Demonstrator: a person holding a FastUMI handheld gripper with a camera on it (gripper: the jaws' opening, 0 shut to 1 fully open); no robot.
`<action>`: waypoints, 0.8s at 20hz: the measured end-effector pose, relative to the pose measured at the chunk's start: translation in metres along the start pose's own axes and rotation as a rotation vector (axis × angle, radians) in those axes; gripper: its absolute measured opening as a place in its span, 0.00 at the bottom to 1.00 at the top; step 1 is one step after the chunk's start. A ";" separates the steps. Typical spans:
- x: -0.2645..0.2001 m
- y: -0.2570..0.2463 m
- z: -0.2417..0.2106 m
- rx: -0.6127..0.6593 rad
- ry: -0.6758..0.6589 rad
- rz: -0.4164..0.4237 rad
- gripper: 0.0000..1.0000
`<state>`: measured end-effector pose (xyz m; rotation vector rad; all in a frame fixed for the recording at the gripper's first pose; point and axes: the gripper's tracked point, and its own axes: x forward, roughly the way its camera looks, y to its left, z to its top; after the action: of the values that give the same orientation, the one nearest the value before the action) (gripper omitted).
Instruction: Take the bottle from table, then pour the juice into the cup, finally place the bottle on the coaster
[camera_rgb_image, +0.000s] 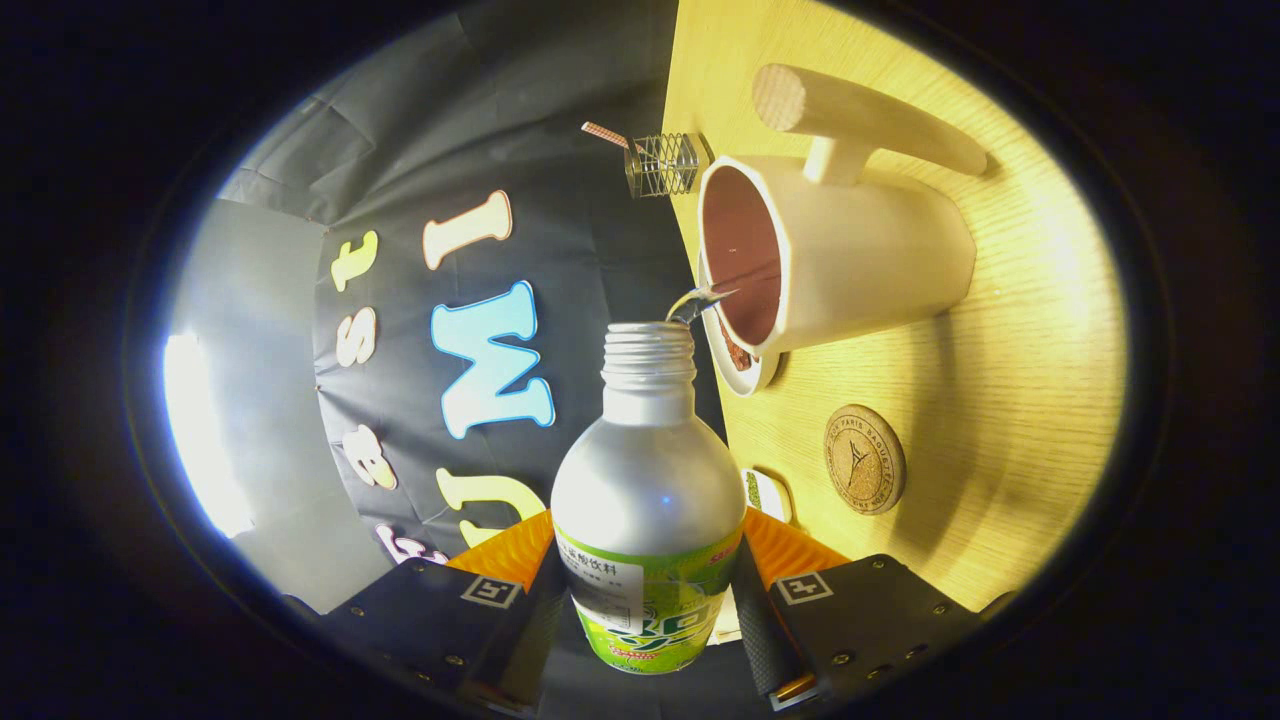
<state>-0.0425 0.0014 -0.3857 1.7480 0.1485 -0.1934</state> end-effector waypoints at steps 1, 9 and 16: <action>-0.001 0.000 0.001 -0.001 -0.002 0.000 0.77; 0.000 0.000 0.003 0.020 -0.009 0.013 0.77; 0.000 0.000 0.007 0.028 -0.019 0.017 0.77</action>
<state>-0.0426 -0.0053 -0.3870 1.7745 0.1169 -0.2006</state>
